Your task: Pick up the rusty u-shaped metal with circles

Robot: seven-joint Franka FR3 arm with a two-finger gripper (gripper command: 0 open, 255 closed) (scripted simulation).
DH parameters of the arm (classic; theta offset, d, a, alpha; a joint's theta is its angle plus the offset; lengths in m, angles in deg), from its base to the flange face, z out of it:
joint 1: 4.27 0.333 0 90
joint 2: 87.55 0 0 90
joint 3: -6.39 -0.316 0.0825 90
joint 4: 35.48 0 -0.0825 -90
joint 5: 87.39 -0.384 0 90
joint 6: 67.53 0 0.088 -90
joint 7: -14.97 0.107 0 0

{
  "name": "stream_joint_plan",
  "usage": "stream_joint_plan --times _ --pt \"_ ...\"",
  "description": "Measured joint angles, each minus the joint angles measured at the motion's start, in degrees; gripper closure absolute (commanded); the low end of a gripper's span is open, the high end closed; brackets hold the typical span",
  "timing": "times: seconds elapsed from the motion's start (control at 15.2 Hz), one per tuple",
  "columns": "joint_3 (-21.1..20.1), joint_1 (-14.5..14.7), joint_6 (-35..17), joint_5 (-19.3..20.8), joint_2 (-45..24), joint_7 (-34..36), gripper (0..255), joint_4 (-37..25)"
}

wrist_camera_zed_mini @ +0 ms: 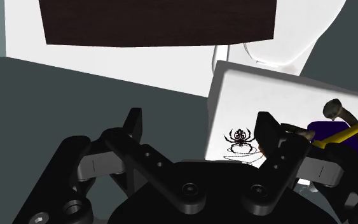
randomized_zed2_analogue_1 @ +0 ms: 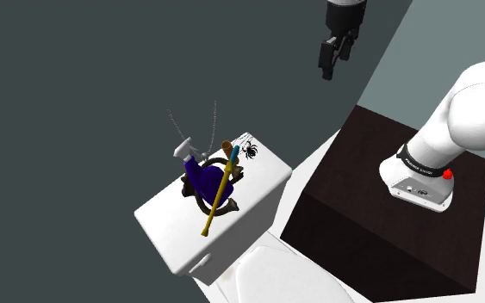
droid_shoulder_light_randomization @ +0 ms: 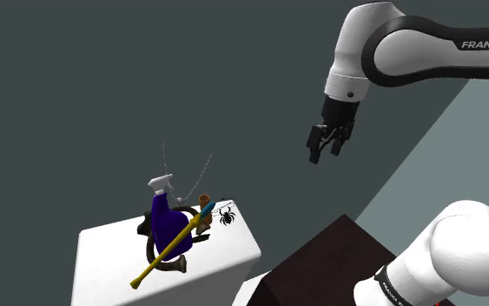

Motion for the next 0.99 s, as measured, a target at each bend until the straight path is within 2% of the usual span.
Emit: stream_joint_plan --times 0.53,0.99 --pt "-7.26 2.25 -11.97 1.07 -13.20 5.48 0 -1.34" --pt "-13.20 3.95 -20.76 6.50 -28.07 13.14 0 -6.25"
